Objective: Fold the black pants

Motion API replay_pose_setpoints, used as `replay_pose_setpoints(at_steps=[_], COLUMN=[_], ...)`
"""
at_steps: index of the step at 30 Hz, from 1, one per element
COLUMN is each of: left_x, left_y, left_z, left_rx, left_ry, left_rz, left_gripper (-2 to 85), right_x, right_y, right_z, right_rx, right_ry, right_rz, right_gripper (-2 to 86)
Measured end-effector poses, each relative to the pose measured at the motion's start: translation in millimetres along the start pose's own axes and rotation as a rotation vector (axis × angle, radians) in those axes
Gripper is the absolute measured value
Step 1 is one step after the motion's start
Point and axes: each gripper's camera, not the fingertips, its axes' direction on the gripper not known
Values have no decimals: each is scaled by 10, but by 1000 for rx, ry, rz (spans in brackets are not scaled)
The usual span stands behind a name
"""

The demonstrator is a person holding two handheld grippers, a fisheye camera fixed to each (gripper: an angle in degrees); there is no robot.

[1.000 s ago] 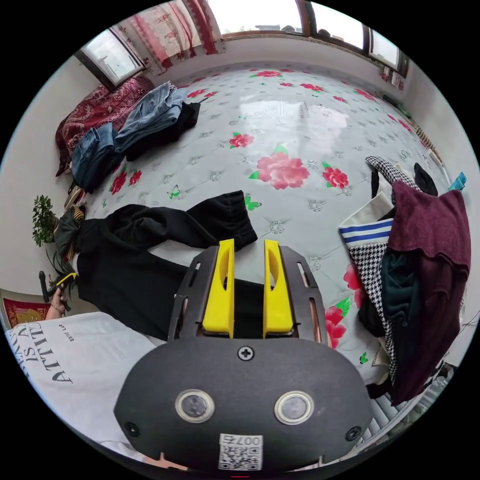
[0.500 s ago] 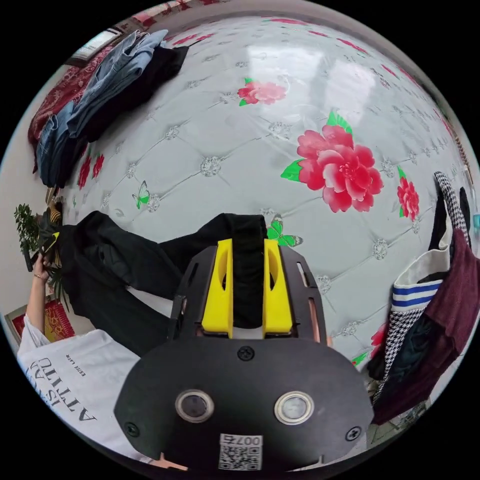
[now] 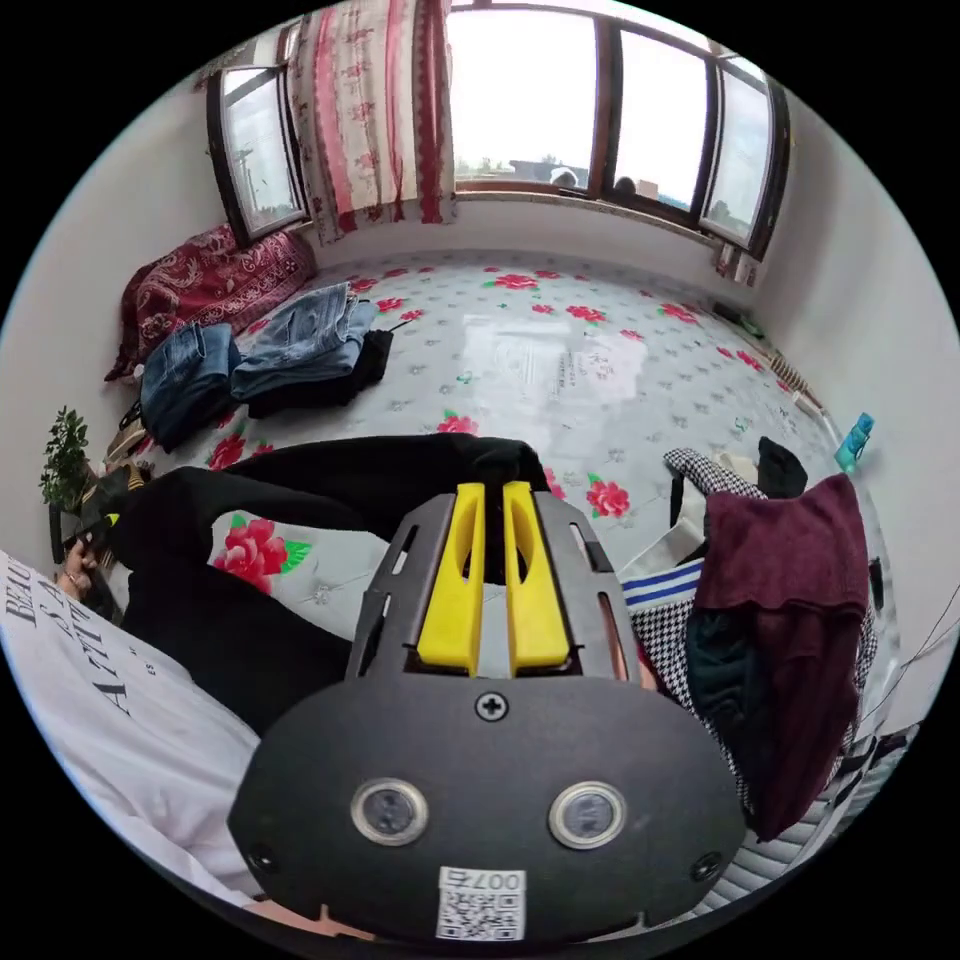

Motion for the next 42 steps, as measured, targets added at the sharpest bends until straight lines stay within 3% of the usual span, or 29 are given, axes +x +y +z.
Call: replay_pose_setpoints(at_steps=[2, 6, 11, 15, 19, 24, 31, 36, 42], left_x=[-107, -156, 376, 365, 86, 166, 191, 257, 428], left_y=[262, 105, -607, -934, -1071, -604, 435, 682, 410], left_z=[-58, 78, 267, 839, 1582, 1272, 840, 1197, 1491], left_rx=[-1, -21, 21, 48, -201, -150, -236, -362, -468], left_ry=[19, 49, -88, -216, -454, -468, -431, -398, -565], left_rz=[-44, -62, 160, 97, -125, -144, -262, -234, -88], left_gripper=[52, 49, 51, 88, 85, 74, 96, 110, 93], right_x=[305, 478, 503, 755, 859, 289, -731, -1229, -1332], right_y=[282, 206, -651, -1121, -1300, -760, 282, 658, 683], right_z=[167, 305, 152, 424, 1396, 1783, 1733, 1852, 1830], right_rx=[-109, -122, 1, 122, -124, -240, -434, -564, -592], right_ry=[-38, -114, -4, 50, 21, -165, -293, -275, -26], right_rz=[117, 162, 142, 252, 341, 184, -94, -242, -382], right_gripper=[10, 12, 18, 28, 36, 41, 38, 27, 6])
